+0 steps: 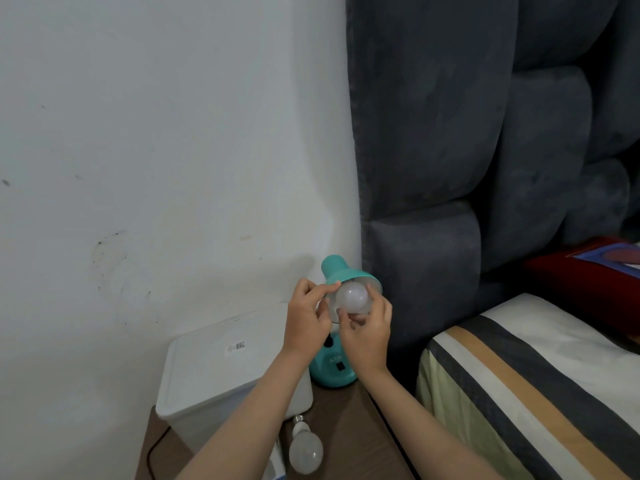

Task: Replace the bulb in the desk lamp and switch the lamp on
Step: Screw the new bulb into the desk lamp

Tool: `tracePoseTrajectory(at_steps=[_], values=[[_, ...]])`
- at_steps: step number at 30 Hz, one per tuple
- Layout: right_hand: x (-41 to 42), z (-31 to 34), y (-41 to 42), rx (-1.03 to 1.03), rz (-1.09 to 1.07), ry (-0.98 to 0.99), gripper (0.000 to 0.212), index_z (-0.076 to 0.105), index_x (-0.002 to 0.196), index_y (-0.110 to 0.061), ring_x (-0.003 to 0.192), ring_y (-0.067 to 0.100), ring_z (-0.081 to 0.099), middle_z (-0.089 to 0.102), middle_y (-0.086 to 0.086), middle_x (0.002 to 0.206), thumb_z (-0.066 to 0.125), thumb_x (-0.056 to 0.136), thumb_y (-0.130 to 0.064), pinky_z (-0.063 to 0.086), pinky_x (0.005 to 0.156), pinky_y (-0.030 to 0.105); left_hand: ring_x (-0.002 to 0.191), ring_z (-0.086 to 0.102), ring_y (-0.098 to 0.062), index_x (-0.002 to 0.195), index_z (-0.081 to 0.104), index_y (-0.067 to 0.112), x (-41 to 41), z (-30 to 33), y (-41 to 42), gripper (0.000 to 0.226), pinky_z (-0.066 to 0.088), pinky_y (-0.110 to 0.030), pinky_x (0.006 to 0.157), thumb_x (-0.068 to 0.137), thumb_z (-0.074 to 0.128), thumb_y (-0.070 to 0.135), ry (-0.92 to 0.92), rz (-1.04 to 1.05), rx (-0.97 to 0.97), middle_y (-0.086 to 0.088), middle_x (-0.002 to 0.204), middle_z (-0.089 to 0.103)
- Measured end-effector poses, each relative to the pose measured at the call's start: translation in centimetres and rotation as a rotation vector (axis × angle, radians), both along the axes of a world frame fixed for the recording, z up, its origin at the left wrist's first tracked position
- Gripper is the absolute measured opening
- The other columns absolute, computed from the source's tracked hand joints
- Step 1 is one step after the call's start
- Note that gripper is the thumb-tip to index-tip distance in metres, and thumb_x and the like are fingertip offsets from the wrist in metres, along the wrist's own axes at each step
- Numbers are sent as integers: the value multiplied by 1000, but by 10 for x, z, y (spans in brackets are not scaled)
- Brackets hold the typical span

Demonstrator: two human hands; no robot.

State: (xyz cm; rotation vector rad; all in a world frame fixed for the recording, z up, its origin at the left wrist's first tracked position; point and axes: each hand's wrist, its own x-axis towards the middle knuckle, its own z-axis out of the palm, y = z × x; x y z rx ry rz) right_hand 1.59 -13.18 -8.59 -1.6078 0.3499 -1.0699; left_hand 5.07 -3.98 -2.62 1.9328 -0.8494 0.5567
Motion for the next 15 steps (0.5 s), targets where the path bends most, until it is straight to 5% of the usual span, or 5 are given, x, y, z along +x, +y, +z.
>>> tracePoseTrajectory(at_steps=[5, 11, 15], values=[[0, 2, -5, 75, 3, 49, 44, 52, 115, -13, 73, 13, 67, 59, 10, 110, 74, 79, -23, 50, 60, 9, 69, 46, -12, 105, 67, 18, -2, 1, 0, 43, 41, -12, 60, 79, 54, -12, 0, -3, 10, 5, 78, 41], [0, 0, 1, -47, 5, -4, 51, 49, 125, -14, 92, 16, 62, 43, 7, 119, 71, 79, -6, 56, 77, 21, 69, 48, -12, 105, 67, 18, -2, 1, 0, 41, 43, -14, 61, 79, 55, -11, 4, 6, 8, -1, 81, 45], [-1, 1, -2, 0, -4, 25, 46, 54, 121, -16, 74, 8, 64, 49, 10, 112, 71, 79, -6, 50, 68, 7, 69, 49, -13, 104, 68, 16, -3, 2, 0, 39, 42, -12, 61, 79, 55, -11, 6, 3, 10, 4, 79, 43]])
